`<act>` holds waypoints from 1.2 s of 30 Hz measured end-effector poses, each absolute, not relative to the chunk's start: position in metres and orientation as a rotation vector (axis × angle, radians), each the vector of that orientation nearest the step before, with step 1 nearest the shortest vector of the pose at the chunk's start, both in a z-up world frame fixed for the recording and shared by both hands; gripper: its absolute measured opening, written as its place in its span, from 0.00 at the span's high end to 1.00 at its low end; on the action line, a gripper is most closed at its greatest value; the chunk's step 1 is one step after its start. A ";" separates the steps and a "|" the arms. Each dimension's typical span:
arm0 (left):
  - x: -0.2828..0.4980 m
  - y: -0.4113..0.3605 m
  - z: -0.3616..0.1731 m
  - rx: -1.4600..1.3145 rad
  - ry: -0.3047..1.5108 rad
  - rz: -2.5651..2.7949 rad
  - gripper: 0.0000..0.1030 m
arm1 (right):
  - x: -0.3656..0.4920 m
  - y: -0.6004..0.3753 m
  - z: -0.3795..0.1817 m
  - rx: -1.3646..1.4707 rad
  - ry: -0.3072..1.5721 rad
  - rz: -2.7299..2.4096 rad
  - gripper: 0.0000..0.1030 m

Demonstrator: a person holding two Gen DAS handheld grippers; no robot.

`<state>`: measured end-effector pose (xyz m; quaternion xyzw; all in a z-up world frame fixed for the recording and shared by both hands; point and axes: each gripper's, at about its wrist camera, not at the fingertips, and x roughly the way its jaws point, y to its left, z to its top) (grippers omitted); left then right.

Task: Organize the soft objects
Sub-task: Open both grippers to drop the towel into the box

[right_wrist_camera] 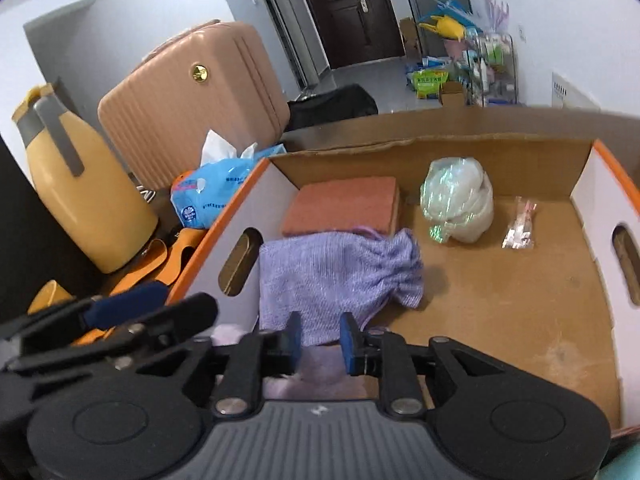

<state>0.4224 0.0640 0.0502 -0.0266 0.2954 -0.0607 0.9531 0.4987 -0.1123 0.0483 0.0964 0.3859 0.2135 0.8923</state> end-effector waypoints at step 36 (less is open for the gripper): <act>0.149 0.057 0.044 -0.066 0.288 -0.036 0.00 | 0.167 -0.252 0.060 0.010 0.106 0.305 0.10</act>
